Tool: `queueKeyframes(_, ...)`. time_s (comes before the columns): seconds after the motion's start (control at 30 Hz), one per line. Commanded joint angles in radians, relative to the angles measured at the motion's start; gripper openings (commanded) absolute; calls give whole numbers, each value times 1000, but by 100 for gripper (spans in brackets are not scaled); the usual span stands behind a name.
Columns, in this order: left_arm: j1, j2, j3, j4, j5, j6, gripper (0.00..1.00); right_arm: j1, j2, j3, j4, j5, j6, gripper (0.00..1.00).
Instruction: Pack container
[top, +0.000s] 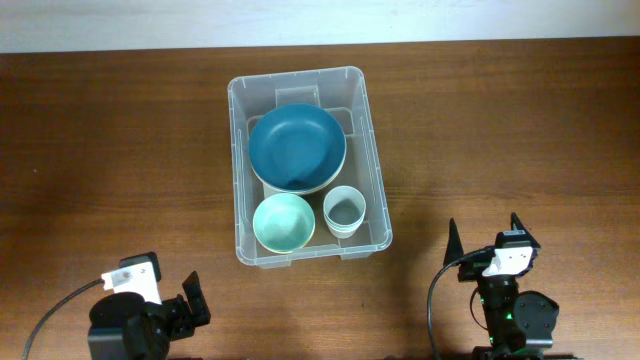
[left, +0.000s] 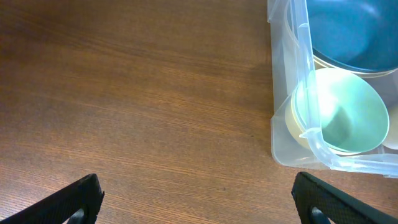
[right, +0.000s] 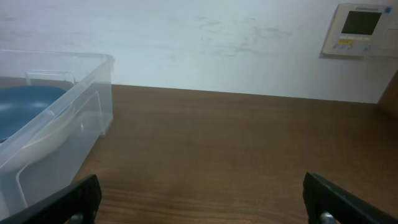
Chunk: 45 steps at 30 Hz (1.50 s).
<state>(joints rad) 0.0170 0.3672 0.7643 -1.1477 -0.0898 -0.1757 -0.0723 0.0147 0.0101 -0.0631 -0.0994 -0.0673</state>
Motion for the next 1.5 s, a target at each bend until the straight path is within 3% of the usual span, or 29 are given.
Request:
queueKeyframes(0.0, -3, -6, -1, 3, 7, 6, 99, -7, -11, -5, -3, -21, -4, 99)
queueKeyframes(0.77, -1, -8, -4, 16, 6, 6, 99, -7, -11, -5, -3, -21, -4, 99)
queueKeyframes(0.93, -1, -79, -165, 359, 26, 137, 99, -7, -11, -5, -3, -21, -4, 99)
queueKeyframes(1.1, -1, -230, -457, 748, 99, 234, 99, -7, -11, -5, -3, -21, -4, 99)
queueKeyframes(1.23, -1, -316, -603, 948, 99, 239, 100, -7, -11, -5, -4, -21, -4, 99)
queueKeyframes(1.47, -1, -362, -748, 1204, 154, 399, 99, -7, -11, -5, -3, -21, -4, 99)
